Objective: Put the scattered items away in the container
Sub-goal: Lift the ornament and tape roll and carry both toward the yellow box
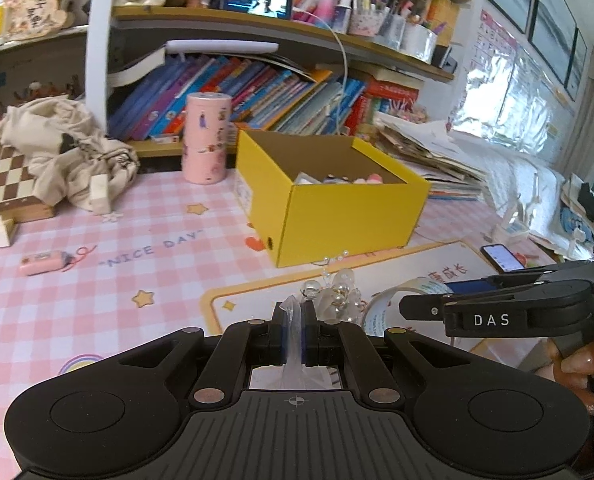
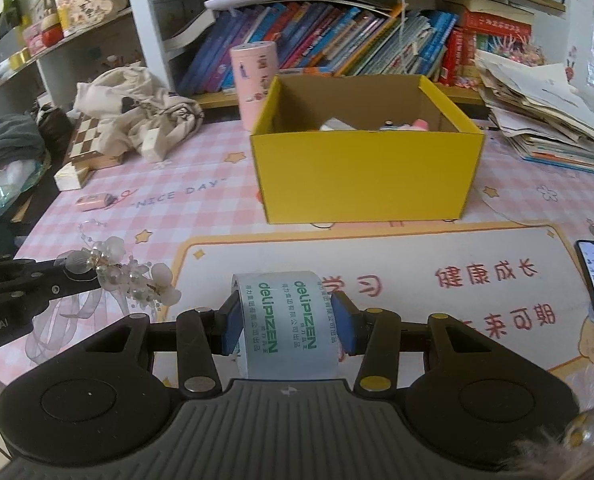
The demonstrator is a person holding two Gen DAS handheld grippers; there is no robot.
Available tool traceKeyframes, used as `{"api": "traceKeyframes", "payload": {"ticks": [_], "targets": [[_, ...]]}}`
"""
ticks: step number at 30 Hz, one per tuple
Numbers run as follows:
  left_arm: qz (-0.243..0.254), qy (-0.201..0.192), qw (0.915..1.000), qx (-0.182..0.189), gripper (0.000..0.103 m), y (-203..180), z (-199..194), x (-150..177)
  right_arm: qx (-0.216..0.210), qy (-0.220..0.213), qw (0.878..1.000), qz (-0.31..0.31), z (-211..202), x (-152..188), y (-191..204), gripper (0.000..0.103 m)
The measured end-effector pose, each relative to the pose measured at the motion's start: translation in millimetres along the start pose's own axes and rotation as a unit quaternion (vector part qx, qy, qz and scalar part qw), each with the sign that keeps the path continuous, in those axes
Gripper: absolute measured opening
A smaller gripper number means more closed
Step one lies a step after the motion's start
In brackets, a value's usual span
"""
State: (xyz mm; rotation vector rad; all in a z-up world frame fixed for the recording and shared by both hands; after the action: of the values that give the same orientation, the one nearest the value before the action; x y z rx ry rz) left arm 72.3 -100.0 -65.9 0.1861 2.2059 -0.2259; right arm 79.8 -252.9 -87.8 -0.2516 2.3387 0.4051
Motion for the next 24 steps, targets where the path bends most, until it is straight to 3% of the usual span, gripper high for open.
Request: {"api": "traceKeyframes", "payload": {"ticks": [24], "targets": [[0.020, 0.013, 0.9992, 0.033, 0.004, -52.0, 32.1, -12.3, 0.023, 0.001, 1.000, 0.020, -11.7, -4.5, -54.5, 0.044]]}}
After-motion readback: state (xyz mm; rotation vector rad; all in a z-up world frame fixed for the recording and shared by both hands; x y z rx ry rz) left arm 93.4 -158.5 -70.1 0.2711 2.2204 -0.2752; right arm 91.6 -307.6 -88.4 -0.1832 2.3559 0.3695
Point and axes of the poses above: each gripper's, at about its wrist camera, not at the fingertips, and z roughly the way its jaws point, y to its left, x to its underside, the point moved 9 cm from there along z, roughly the way its jaws point, and after that the axes turned 8 degrees about -x, right-handed, at the moved point
